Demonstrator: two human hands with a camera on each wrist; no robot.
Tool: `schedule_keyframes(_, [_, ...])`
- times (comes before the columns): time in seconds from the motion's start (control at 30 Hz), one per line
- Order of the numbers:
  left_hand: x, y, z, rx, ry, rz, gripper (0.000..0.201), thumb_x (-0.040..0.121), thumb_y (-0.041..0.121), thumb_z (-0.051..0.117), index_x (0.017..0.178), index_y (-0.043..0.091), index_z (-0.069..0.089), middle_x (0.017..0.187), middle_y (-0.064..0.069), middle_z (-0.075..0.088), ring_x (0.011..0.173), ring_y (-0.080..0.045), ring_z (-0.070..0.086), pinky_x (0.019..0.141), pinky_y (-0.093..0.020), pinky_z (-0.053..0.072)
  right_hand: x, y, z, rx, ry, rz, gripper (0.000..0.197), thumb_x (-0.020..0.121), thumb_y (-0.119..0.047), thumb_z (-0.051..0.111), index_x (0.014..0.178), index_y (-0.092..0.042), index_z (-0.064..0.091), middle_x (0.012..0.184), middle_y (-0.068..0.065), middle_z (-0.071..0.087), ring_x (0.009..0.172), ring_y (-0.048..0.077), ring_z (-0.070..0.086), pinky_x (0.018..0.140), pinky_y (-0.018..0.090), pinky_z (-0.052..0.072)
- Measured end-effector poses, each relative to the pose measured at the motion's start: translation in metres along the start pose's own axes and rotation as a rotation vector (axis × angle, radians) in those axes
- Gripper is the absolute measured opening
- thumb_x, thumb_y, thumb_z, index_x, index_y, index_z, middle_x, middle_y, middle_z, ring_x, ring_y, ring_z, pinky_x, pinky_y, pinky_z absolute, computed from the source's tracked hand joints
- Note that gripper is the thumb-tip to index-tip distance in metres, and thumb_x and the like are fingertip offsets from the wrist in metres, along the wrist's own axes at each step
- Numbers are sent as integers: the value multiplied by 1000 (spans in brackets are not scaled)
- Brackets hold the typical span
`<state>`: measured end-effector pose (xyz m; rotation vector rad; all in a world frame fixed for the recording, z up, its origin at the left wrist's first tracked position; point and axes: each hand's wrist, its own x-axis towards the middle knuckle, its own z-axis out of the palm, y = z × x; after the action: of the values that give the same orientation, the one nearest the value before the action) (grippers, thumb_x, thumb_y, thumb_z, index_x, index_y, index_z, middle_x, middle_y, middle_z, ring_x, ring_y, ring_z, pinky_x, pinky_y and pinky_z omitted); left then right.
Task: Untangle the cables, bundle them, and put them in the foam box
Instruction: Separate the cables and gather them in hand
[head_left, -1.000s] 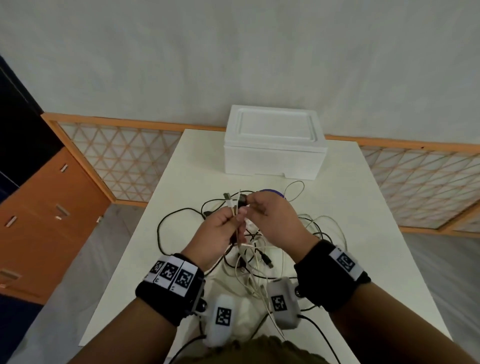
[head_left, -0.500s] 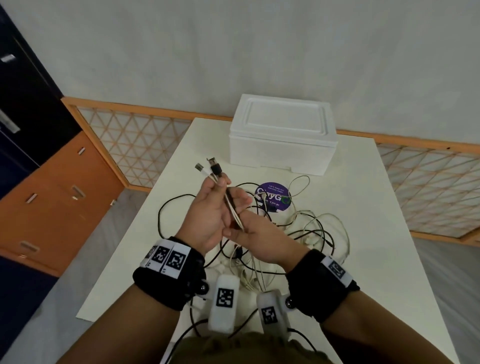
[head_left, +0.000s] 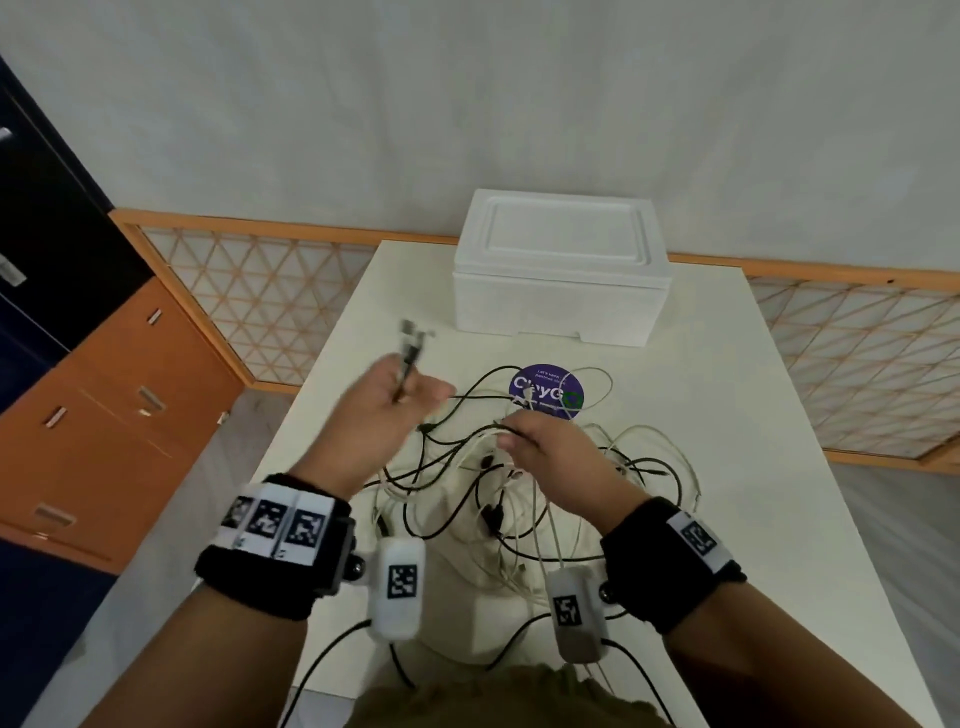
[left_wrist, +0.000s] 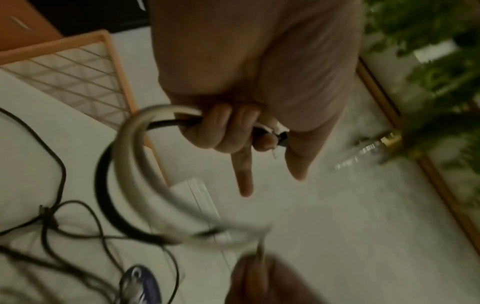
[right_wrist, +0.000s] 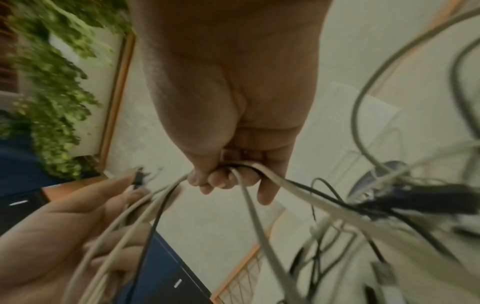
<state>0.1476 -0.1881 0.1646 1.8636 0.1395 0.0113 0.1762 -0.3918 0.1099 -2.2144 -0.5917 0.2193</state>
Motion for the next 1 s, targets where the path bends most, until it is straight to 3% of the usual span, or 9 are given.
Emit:
schedule_keyframes(0.1, [-6,-2,31,315,-244,32,22,84,31,70,85,27,49,81,16,60,72,8,53,62,-10,36,8,-13,-5,-56,-16,-73,10,92,-14,53,87,-12,61,71,-5,57,65,5,50,60,17,35])
schedule_keyframes(0.27, [2,3,36,359,-325,55,15,91,19,57,86,10,46,72,2,70,58,-3,60,64,-34,44,7,-12,-12,-80,3,-72,18,94,-20,52,78,-13,57,72,-2,57,67,11,51,61,24,36])
schedule_keyframes(0.37, [7,14,27,128,-158,117,29,94,12,54,73,20,35,57,3,64,47,-10,40,56,-31,36,2,-1,-7,-35,-17,-5,24,96,-24,50,79,-8,56,70,-9,60,66,6,55,65,22,41])
schedule_keyframes(0.5, [23,36,5,-312,126,166,37,96,6,47,68,26,33,51,11,45,51,-5,44,50,-24,31,-11,28,4,29,-58,137,21,97,-19,47,80,-11,58,69,-13,60,68,-5,57,68,21,43])
schedule_keyframes(0.6, [28,40,-6,-272,124,208,37,97,9,46,68,27,33,52,12,46,52,-7,41,47,-29,23,-11,30,-3,48,-26,172,20,96,-15,48,80,-13,60,74,-11,64,66,-11,55,65,14,38])
schedule_keyframes(0.73, [25,38,-1,-212,64,225,36,95,9,51,69,24,32,61,0,66,47,-14,38,42,-22,28,-3,18,-17,290,78,178,19,97,-19,46,85,-12,60,83,-2,72,81,10,70,78,29,55])
schedule_keyframes(0.8, [24,34,9,-179,-40,196,35,92,2,56,71,21,34,69,-7,70,44,-15,44,41,-17,32,2,6,-27,361,127,182,20,98,-19,47,94,-5,61,88,-1,73,85,6,69,81,22,51])
schedule_keyframes(0.9, [28,15,30,-35,-135,131,17,84,11,69,91,12,55,82,-7,74,73,-10,70,76,-28,56,11,-12,-44,232,193,113,23,95,-28,52,96,-10,67,85,1,71,79,11,64,76,27,47])
schedule_keyframes(1.0, [31,-5,46,9,-182,40,30,79,19,75,100,19,54,93,2,75,93,-11,70,89,-38,51,14,-26,-56,122,227,82,24,93,-28,56,84,-8,66,65,-4,59,58,6,50,59,22,39])
